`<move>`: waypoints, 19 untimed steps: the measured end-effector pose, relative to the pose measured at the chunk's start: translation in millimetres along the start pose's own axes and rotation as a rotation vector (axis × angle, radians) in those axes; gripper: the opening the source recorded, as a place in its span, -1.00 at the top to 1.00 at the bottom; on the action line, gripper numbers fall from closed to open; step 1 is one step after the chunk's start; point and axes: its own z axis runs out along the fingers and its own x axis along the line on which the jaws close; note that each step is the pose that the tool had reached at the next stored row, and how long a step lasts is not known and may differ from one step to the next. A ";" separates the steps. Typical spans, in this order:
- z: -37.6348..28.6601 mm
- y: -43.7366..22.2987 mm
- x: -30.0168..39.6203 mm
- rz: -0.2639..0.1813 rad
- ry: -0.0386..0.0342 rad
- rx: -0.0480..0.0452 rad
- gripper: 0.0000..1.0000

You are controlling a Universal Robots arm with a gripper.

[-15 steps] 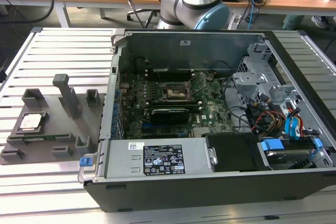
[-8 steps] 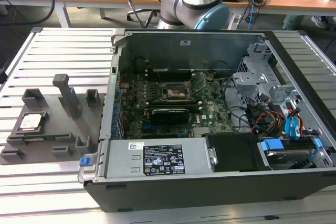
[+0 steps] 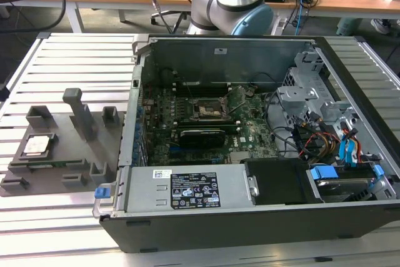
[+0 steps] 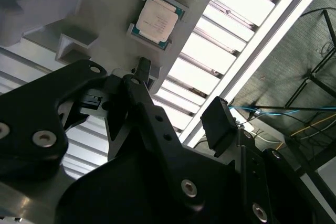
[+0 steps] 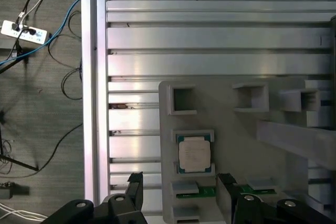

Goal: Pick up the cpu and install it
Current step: 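Pick up the cpu and move it towards the insertion slot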

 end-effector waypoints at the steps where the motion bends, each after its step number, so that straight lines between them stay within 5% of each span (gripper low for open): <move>1: 0.4 0.0 0.0 0.000 0.0000 0.0000 -0.33; 19: 8.1 0.0 0.2 0.000 0.0000 -0.0001 -0.33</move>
